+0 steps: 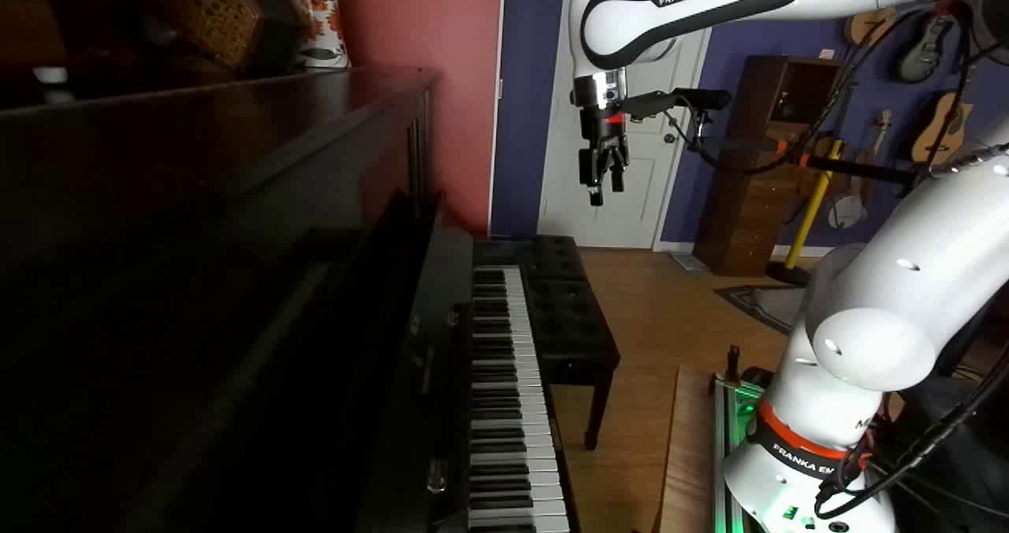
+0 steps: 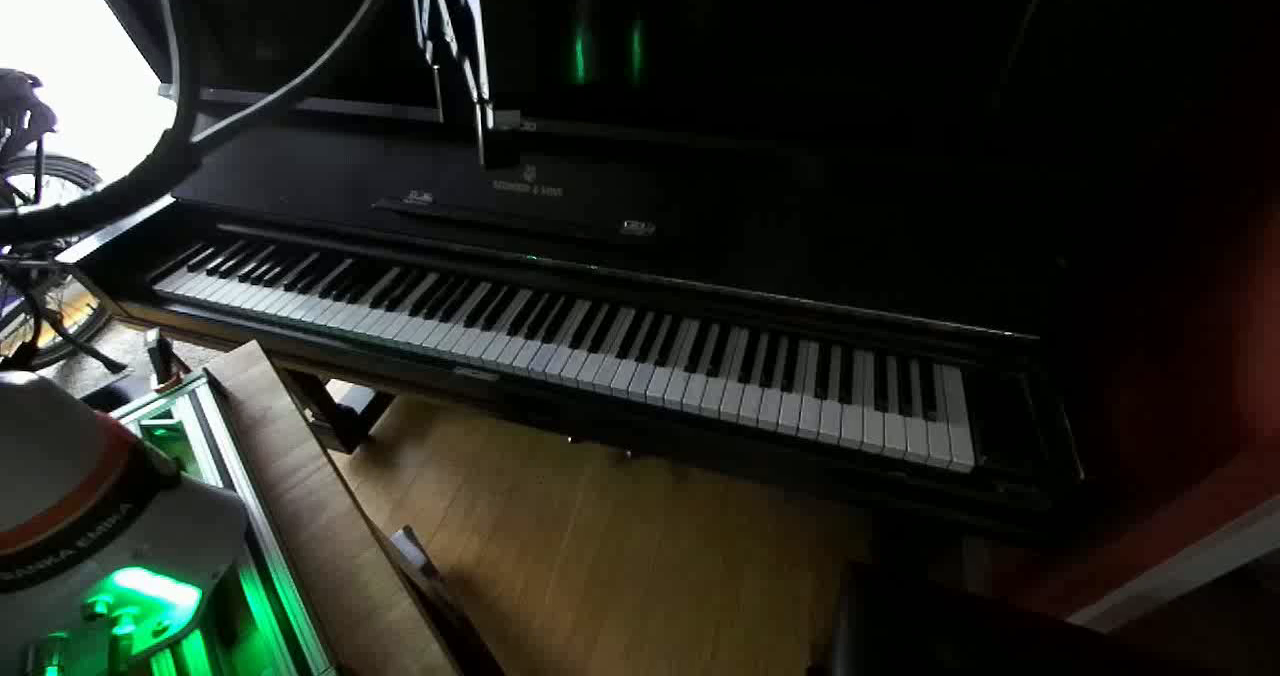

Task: Press the second f sharp key from the right on the piano

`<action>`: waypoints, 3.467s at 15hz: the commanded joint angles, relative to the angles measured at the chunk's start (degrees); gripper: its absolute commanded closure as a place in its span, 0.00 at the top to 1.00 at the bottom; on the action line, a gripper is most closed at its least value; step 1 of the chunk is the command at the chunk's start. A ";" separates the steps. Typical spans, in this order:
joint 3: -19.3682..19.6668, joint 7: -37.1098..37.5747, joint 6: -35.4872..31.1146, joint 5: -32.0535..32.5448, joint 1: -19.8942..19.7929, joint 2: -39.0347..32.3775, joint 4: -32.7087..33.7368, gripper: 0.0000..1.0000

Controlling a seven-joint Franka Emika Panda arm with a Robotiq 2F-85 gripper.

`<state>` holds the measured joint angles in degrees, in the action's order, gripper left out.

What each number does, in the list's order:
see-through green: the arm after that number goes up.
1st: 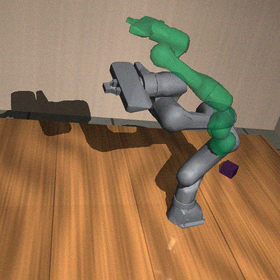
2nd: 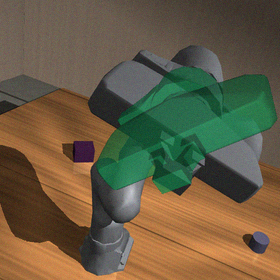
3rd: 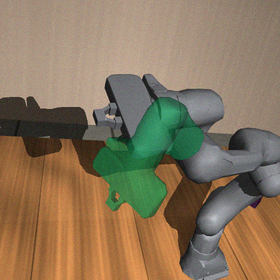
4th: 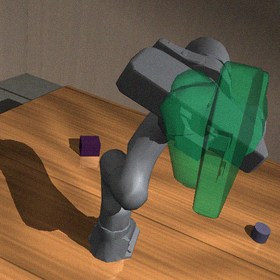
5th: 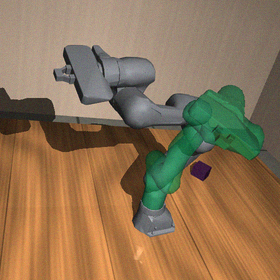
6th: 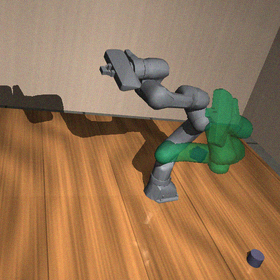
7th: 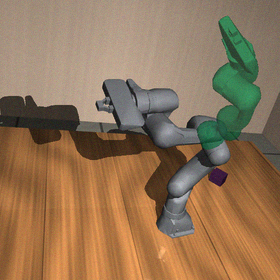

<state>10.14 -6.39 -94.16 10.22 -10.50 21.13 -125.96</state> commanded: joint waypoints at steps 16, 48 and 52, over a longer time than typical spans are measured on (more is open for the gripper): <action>0.99 -2.00 -28.23 -1.70 1.60 -6.65 -8.12 1.00; -4.65 -35.87 -59.18 -20.46 -5.62 -40.47 -3.18 0.27; -6.99 -35.19 -62.12 -20.03 -8.12 -44.51 -1.08 0.01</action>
<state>5.64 -40.19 -154.32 -8.81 -15.99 -19.85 -129.33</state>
